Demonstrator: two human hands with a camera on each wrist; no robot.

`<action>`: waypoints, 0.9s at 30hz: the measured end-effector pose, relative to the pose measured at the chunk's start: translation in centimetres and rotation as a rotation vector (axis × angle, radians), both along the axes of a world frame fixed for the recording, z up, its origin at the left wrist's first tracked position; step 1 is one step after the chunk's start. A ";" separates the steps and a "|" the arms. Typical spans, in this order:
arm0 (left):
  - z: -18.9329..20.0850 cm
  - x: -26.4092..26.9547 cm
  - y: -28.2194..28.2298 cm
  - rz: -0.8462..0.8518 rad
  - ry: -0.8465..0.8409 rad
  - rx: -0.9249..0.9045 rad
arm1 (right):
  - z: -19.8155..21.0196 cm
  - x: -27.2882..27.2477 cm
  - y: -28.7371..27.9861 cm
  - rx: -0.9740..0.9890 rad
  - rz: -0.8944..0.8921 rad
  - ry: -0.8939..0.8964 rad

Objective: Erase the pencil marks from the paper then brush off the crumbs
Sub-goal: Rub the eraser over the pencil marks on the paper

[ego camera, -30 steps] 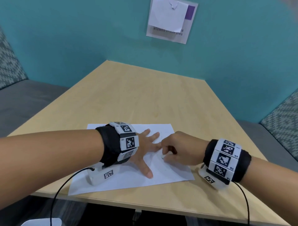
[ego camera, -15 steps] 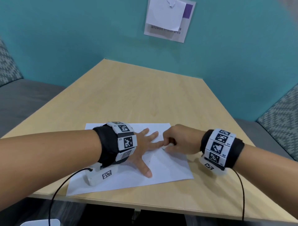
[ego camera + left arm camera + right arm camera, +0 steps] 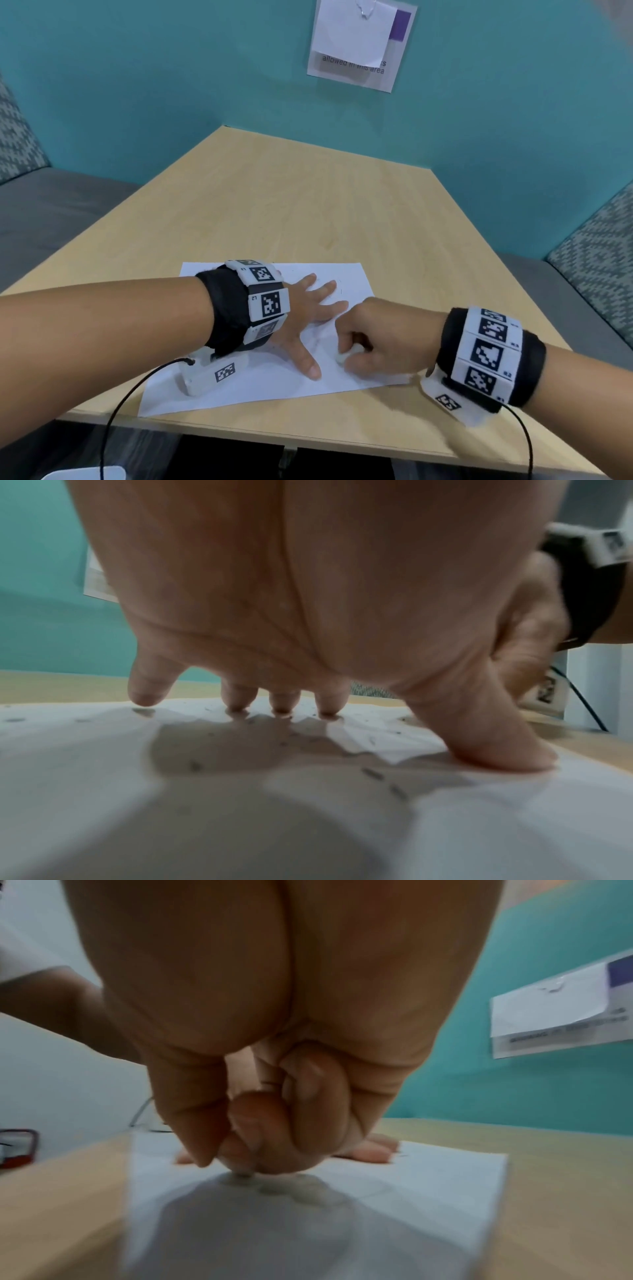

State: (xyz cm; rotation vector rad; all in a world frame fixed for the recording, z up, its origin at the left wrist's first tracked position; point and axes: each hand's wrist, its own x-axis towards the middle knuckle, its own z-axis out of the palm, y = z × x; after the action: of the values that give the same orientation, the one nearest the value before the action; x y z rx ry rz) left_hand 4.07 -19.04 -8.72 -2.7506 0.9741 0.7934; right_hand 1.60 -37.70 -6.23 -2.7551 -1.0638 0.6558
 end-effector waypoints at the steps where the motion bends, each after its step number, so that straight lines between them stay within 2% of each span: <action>1: 0.1 0.0 0.0 -0.001 -0.003 0.012 | 0.2 1.0 -0.5 -0.001 -0.059 -0.035; 4: 0.2 -0.1 0.0 0.011 -0.003 0.017 | 0.4 2.2 -1.5 0.012 -0.138 -0.066; 8: 0.2 0.0 0.0 -0.003 -0.011 0.008 | -0.2 -0.7 -0.1 0.027 -0.005 0.028; 12: -0.1 0.1 0.2 0.005 -0.004 0.024 | 0.6 2.3 -2.1 0.001 -0.162 -0.075; 16: -0.5 0.5 0.3 -0.001 -0.007 0.022 | -0.3 0.3 -1.1 0.008 -0.046 -0.017; 21: -0.2 0.4 0.3 -0.004 -0.009 0.025 | 0.3 3.1 -2.9 -0.013 -0.194 -0.085; 24: -0.1 0.3 0.4 -0.004 -0.006 0.033 | -0.2 2.8 -2.8 -0.021 -0.146 -0.081; 27: 0.3 0.3 0.1 -0.026 -0.025 0.076 | -0.1 2.9 -3.1 -0.020 -0.175 -0.079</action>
State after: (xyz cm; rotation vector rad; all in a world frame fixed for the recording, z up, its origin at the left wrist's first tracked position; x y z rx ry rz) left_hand 4.35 -18.96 -8.39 -2.6712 0.9527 0.7739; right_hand 4.54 -40.75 -6.36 -2.8704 -0.8202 0.5408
